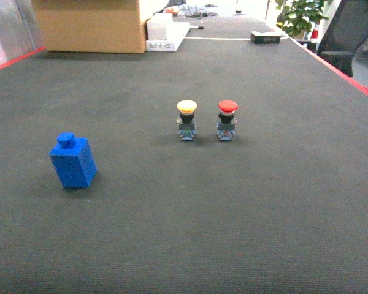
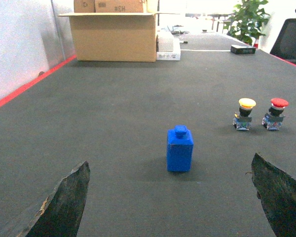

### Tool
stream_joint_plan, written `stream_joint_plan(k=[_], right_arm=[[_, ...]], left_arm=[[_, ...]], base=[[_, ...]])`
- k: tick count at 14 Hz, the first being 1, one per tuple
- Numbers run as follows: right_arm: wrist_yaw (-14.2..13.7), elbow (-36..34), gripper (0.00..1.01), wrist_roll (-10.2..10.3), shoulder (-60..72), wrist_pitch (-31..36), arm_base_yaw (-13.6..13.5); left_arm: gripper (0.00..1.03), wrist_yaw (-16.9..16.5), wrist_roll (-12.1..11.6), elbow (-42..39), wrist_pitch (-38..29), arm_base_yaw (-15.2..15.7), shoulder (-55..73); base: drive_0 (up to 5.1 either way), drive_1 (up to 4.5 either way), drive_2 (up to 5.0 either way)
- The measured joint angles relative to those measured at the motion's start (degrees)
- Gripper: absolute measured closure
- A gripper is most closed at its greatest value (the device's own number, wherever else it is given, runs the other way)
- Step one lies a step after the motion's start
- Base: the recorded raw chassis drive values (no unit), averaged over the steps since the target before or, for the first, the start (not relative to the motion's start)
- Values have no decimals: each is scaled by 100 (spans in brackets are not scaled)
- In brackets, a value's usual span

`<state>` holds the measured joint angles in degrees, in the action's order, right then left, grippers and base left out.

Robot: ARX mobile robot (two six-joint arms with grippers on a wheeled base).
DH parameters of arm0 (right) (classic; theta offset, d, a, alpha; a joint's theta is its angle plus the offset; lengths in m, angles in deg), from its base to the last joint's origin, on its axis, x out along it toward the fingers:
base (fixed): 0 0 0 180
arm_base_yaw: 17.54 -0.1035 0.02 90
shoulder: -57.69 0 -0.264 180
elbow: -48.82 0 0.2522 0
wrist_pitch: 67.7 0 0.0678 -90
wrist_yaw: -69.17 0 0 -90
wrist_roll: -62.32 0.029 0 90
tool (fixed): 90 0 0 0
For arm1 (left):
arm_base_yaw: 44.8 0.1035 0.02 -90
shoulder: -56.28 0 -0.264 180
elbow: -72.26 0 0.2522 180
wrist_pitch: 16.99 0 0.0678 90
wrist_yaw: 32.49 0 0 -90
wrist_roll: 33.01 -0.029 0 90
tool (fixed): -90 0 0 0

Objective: Pick blue part to blue bin on bottom shelf

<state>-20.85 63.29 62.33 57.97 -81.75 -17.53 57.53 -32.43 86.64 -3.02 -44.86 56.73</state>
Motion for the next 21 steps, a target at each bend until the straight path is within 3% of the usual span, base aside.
stream_joint_plan(k=[3,4,5,6,8,9,10,13,17,21], right_arm=[[0,0,3,0,0,0,0],[-4,0,3,0,0,-2,0],[2,0,3,0,0,7,0],[-4,0,3,0,0,-7,0],[0,0,3,0,0,4,0],[0,0,3,0,0,0,0],[0,0,3,0,0,0,0],[0,0,3,0,0,0,0],[0,0,3,0,0,0,0],[0,0,3,0,0,0,0]], left_arm=[[5,13,9,0,26,-2,4],[5,785,433,291,684,-407,627],[5,1099,719,374,66,-695,1574],[5,1137,807,378,-999,-776,2625],[5,1036,728,890,-3224,-979,5248],[5,979,678,1241,-3936,-1025,6249],[5,940,614,1550,-4548,-1071,7224],[5,741,341,2271,-5510,-1082,9322],[5,750,297,3261,-5630,-960,10850],[5,682,291,3956,-5488,-920,11420]], base=[[0,0,0],[0,0,0],[0,0,0],[0,0,0],[0,0,0],[0,0,0],[0,0,0],[0,0,0],[0,0,0],[0,0,0]])
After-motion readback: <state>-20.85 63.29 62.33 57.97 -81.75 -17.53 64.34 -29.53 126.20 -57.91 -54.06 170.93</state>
